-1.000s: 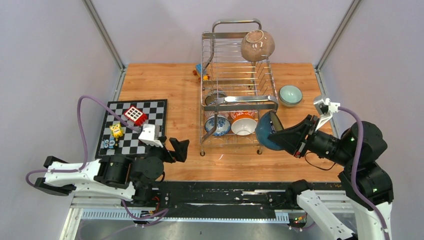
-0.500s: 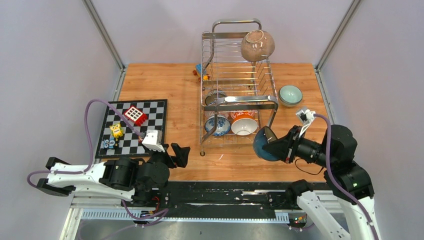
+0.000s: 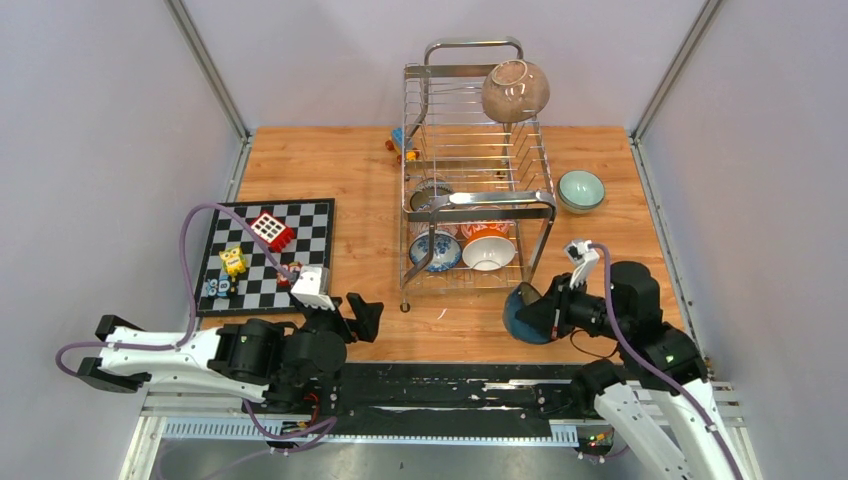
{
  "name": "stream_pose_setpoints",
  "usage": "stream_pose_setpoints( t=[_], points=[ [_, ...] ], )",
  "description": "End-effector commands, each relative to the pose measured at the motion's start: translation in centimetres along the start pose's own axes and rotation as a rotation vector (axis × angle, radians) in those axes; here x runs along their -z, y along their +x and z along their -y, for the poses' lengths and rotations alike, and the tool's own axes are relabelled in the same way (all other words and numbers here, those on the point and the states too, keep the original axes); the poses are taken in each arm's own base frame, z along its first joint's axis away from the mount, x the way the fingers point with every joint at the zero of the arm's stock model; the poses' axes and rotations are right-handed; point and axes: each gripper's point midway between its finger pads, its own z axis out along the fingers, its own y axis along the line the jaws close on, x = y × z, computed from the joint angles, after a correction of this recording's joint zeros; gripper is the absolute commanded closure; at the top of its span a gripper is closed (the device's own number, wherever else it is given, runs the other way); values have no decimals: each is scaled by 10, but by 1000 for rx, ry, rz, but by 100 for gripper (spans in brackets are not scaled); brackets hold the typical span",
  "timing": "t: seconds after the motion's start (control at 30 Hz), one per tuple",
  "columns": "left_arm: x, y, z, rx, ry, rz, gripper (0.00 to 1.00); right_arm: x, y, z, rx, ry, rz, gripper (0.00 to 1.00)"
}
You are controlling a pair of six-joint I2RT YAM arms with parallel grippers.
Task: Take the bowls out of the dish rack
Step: Pick up the bowl from the dish rack.
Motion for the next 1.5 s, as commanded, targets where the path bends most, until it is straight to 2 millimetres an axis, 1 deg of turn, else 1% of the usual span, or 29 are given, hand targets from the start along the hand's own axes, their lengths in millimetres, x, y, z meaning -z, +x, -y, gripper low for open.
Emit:
stream_pose_setpoints(
  t=[0.0, 0.2, 0.27, 0.4, 0.47, 0.6, 0.77, 0.93, 1.17, 1.2, 1.23, 1.37, 1.4, 1.47],
  points=[
    [-2, 8, 0, 49, -3, -9, 0, -3, -14, -2, 32, 7, 95, 98],
    [-2, 13, -3, 52, -6, -20, 0, -19, 4, 27, 9, 151, 61, 98],
    [-2, 15, -6, 54, -10, -23, 0, -25, 11, 33, 15, 191, 42, 98],
    [-1, 18, -12, 60, -18, -32, 0, -37, 15, 38, 63, 257, 47, 98],
    [0, 18, -15, 69, -19, -35, 0, -43, 20, 33, 95, 258, 35, 98],
    [2, 19, -18, 83, -12, -40, 1, -56, 27, 30, 154, 308, 31, 98],
    [2, 19, -20, 90, -8, -41, 1, -70, 37, 16, 255, 340, 13, 98],
    [4, 16, -22, 85, -9, -38, 1, -82, 46, -8, 409, 344, -26, 98],
    [9, 7, -25, 79, 1, -43, 0, -93, 68, -37, 619, 263, -120, 98],
    [10, 5, -25, 78, 6, -45, 0, -95, 74, -41, 658, 252, -143, 98],
    [11, 4, -22, 74, 20, -49, 0, -97, 79, -44, 693, 237, -164, 98],
    [18, -1, 1, 7, 132, -88, 0, -102, 100, -62, 853, 165, -234, 98],
    [20, -4, 7, 12, 157, -95, 0, -103, 105, -66, 891, 150, -245, 98],
    [23, -10, 9, 58, 160, -92, 0, -105, 114, -72, 957, 120, -272, 98]
  ],
)
